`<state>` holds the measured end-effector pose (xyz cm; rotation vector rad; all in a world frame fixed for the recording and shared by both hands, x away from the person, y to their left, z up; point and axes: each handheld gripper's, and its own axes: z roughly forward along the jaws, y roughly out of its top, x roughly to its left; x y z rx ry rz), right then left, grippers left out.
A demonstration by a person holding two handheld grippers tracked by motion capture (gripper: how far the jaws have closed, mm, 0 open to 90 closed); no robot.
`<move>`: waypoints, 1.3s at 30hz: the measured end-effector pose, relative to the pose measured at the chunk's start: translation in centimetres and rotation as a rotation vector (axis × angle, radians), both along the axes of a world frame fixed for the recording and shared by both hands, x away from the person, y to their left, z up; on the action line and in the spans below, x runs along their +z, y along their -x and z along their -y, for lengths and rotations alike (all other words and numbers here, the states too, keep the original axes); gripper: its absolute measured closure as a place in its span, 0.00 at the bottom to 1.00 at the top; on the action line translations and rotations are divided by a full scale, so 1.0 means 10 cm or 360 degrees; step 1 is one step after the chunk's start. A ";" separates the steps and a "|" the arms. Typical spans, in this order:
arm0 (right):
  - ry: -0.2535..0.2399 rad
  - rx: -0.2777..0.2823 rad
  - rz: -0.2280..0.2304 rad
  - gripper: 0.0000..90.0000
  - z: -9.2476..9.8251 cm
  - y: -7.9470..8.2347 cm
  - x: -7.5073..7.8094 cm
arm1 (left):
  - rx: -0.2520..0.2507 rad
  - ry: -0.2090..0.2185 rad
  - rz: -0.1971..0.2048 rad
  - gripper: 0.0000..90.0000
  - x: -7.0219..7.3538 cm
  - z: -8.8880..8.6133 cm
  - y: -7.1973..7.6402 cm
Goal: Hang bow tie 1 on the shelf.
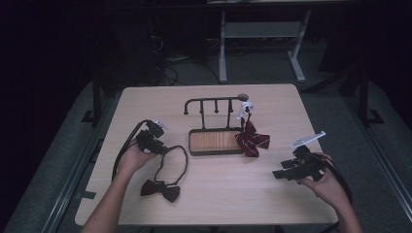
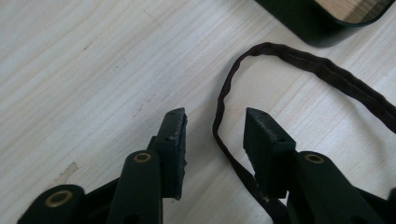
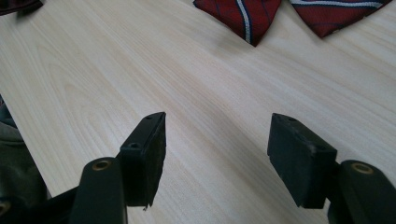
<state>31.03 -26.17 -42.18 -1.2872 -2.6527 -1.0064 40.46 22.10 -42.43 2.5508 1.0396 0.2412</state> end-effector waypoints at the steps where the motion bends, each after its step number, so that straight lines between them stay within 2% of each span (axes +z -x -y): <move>1: 0.0000 0.0001 -0.0001 0.41 0.00 0.00 0.00 | -0.0004 -0.0005 -0.0006 0.68 -0.01 0.00 -0.01; 10: -0.0006 0.0001 -0.0002 0.41 0.00 0.00 -0.01 | -0.0013 -0.0009 -0.0074 0.78 -0.09 0.00 -0.07; 21: -0.0020 0.0008 0.0003 0.42 -0.02 0.00 0.01 | -0.0033 -0.0007 -0.0114 0.89 -0.12 0.00 -0.08; 31: -0.0026 0.0006 0.0004 0.42 -0.01 0.00 0.01 | -0.0074 -0.0036 -0.0134 0.99 -0.13 0.00 -0.06; 39: -0.0038 -0.0002 -0.0015 0.42 0.01 0.00 -0.01 | -0.0097 -0.0010 -0.0132 1.00 -0.08 -0.02 -0.03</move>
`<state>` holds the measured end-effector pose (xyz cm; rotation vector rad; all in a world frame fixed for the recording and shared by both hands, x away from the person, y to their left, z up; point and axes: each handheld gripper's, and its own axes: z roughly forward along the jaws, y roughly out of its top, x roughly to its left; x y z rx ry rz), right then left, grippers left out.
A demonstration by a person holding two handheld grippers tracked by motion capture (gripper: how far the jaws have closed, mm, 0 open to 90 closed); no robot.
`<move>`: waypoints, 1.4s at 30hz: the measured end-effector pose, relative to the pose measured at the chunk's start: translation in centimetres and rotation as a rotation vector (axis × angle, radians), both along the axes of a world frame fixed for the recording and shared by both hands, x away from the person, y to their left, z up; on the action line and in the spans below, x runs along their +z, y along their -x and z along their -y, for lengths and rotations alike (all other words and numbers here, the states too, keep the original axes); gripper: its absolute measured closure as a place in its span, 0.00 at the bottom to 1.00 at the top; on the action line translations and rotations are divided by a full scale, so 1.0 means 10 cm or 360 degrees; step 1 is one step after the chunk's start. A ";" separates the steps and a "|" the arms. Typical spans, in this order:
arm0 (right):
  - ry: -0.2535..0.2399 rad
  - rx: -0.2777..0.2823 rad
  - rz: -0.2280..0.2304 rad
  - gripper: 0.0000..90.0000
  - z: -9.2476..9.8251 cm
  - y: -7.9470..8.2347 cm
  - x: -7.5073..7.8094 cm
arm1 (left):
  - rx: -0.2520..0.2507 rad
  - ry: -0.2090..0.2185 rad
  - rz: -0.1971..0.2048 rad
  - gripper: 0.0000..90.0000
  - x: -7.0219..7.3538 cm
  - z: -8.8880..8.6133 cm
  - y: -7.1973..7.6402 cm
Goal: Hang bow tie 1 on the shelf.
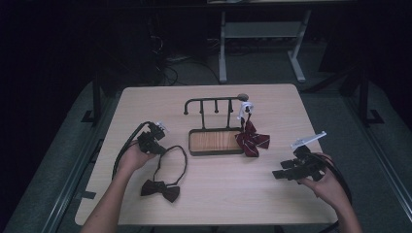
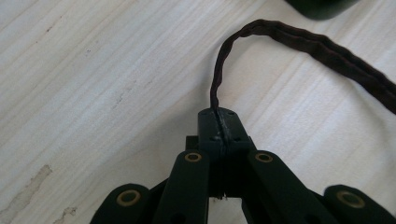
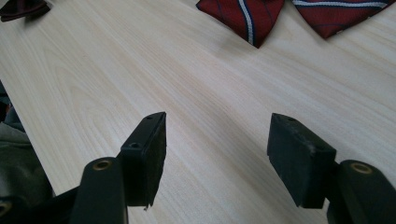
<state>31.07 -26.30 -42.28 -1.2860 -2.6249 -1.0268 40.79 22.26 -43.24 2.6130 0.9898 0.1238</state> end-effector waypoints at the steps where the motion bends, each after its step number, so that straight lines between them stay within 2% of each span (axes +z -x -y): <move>1: -0.0002 0.0000 -0.0001 0.42 0.00 0.00 0.00 | -0.0005 0.0007 0.0003 1.00 0.01 0.00 0.00; 5: -0.0004 -0.0001 -0.0005 0.42 0.00 -0.02 -0.01 | -0.0023 0.0001 0.0002 1.00 0.06 0.00 0.03; 13: -0.0023 -0.0017 -0.0020 0.42 0.04 -0.02 -0.02 | -0.0073 0.0033 0.0022 1.00 0.19 0.05 0.06; 16: -0.0032 -0.0021 -0.0018 0.42 0.06 -0.02 -0.02 | -0.0089 0.0071 0.0021 1.00 0.22 0.05 0.08; 20: -0.0033 -0.0024 -0.0016 0.42 0.07 -0.02 -0.02 | -0.0103 0.0075 0.0029 1.00 0.25 0.04 0.12; 24: -0.0029 -0.0023 -0.0018 0.42 0.06 -0.01 -0.02 | -0.0120 0.0109 0.0039 1.00 0.30 0.02 0.15; 35: -0.0029 -0.0045 -0.0024 0.42 0.09 0.00 -0.02 | -0.0186 0.0109 0.0092 1.00 0.50 0.04 0.24; 42: -0.0030 -0.0042 -0.0023 0.42 0.09 0.01 -0.03 | -0.0211 0.0103 0.0103 1.00 0.58 0.05 0.27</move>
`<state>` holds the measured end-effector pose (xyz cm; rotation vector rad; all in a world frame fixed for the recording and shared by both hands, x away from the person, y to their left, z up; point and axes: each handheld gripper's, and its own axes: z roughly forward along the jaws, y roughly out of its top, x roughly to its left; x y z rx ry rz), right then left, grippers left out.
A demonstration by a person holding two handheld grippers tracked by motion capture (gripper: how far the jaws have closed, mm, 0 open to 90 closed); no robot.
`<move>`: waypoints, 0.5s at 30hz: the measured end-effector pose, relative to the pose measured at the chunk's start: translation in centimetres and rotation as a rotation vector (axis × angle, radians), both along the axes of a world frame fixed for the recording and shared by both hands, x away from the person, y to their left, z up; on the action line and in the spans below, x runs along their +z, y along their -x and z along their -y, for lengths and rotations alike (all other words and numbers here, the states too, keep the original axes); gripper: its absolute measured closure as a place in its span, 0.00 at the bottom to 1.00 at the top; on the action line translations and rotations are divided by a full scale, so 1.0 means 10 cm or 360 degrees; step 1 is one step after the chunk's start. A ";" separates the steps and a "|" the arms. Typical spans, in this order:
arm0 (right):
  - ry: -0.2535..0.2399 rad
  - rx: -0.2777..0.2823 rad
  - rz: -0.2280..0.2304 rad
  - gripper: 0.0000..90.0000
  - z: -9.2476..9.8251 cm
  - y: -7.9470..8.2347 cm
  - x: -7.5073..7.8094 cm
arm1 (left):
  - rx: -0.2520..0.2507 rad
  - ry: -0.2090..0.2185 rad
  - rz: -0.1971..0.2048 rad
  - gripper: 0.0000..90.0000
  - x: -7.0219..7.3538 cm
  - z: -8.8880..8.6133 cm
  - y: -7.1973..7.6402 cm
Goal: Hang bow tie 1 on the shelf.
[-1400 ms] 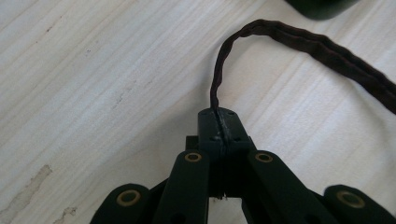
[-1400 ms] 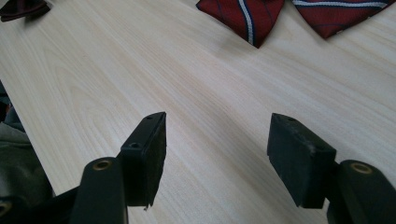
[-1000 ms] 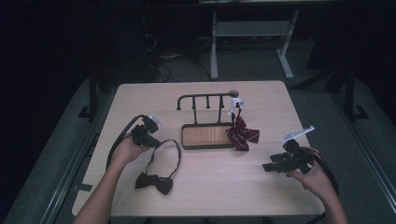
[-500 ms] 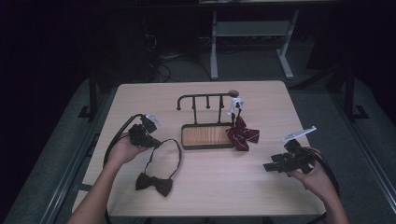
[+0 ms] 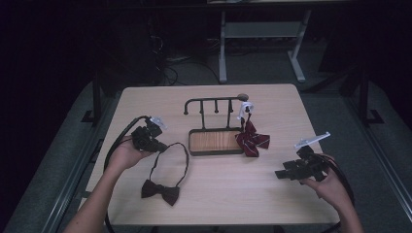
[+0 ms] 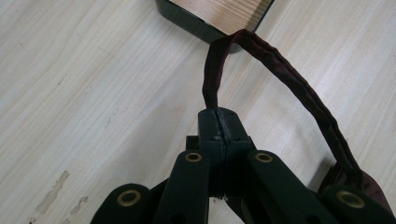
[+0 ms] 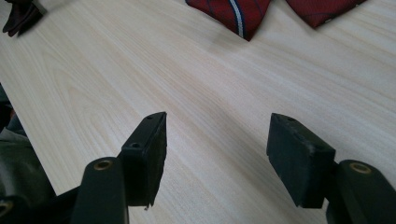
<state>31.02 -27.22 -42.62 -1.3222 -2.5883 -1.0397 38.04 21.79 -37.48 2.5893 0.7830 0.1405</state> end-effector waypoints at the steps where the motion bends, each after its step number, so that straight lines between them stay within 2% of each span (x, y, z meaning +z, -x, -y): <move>1: -0.0001 -0.0001 -0.0001 0.42 0.00 0.00 0.00 | -0.0010 0.0000 0.0006 1.00 0.02 0.00 0.00; 8: 0.0006 -0.0002 -0.0003 0.42 0.00 0.00 0.01 | -0.0035 0.0040 0.0022 1.00 0.14 -0.02 0.04; 15: 0.0003 0.0001 -0.0004 0.42 -0.02 -0.01 0.00 | -0.0060 0.0045 0.0031 1.00 0.24 -0.02 0.10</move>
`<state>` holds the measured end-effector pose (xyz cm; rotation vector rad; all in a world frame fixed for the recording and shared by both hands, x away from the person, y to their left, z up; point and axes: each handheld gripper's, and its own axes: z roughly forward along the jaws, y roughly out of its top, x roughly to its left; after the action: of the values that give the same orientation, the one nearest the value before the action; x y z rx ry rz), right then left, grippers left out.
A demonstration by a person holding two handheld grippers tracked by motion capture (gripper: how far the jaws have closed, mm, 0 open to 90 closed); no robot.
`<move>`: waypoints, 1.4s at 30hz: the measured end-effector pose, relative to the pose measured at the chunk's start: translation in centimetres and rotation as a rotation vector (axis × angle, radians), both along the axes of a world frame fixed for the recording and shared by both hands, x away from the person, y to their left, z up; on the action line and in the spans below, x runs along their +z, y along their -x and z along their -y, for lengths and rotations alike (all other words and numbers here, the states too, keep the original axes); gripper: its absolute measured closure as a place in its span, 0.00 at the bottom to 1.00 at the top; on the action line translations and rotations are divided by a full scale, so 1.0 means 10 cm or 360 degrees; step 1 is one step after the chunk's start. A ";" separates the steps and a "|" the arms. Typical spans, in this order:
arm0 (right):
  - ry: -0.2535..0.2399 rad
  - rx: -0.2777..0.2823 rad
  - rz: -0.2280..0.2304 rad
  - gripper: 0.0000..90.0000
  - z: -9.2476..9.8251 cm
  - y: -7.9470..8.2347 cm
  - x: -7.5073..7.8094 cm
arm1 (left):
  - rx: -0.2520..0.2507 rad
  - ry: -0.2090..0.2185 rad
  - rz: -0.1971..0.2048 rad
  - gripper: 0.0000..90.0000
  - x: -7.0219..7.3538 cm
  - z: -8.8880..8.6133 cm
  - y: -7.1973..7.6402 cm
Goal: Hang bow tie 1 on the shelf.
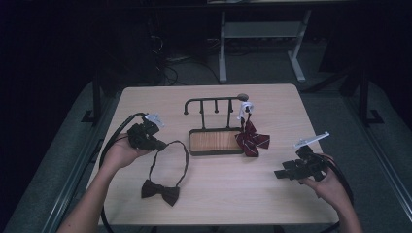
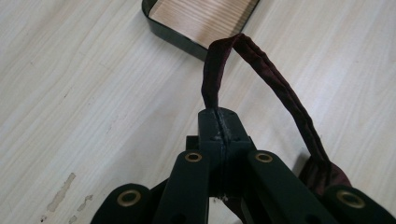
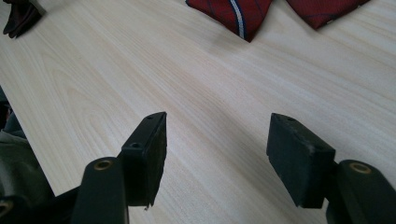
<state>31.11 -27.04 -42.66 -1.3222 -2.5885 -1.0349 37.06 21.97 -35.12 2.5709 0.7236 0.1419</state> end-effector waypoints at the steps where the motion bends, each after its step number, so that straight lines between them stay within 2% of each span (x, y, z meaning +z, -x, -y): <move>1: -0.0001 0.0000 0.0002 0.42 0.00 0.00 0.00 | -0.0003 -0.0003 -0.0001 1.00 0.01 0.00 0.01; 20: 0.0001 -0.0021 0.0009 0.42 0.07 0.02 0.00 | -0.0050 0.0000 0.0031 1.00 0.25 0.05 0.10; 42: 0.0001 -0.0033 0.0020 0.42 0.10 0.04 0.01 | -0.0112 0.0010 0.0103 1.00 0.55 0.10 0.20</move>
<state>30.74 -27.99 -42.61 -1.3500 -2.5901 -1.0489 35.06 20.93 -29.61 2.5695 0.6078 0.1990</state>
